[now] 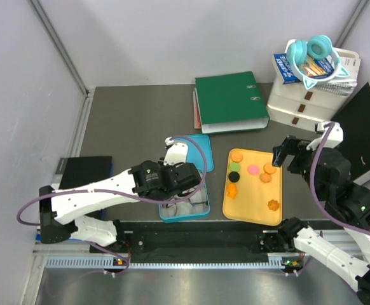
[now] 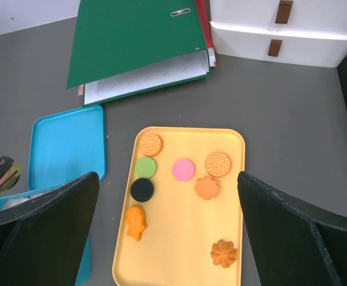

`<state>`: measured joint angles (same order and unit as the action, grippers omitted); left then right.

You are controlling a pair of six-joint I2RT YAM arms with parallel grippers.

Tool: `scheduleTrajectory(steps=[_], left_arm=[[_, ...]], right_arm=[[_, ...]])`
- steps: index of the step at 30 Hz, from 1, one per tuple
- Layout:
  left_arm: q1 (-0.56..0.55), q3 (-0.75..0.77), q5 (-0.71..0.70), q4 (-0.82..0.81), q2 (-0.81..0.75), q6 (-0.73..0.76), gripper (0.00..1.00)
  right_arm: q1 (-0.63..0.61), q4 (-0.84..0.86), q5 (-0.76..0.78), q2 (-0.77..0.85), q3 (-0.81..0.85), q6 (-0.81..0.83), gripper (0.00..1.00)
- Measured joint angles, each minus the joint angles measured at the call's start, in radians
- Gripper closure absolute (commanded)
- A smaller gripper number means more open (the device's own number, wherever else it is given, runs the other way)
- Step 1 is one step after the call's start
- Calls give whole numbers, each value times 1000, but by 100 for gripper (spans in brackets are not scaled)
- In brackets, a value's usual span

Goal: Pack the cookies

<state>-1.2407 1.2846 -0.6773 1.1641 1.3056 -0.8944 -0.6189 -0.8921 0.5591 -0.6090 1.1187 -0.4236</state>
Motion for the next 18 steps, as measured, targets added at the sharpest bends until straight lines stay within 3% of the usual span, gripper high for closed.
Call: scheduleTrajectory(steps=[7,18], left_arm=[[0,-38,61,-4,-72,-50,100],[-5,-100,168,-36,-47,-76,100]], right_arm=[[0,22,-18,-3,-33,-2,1],[0,40,-41,-15,-72,-4,1]])
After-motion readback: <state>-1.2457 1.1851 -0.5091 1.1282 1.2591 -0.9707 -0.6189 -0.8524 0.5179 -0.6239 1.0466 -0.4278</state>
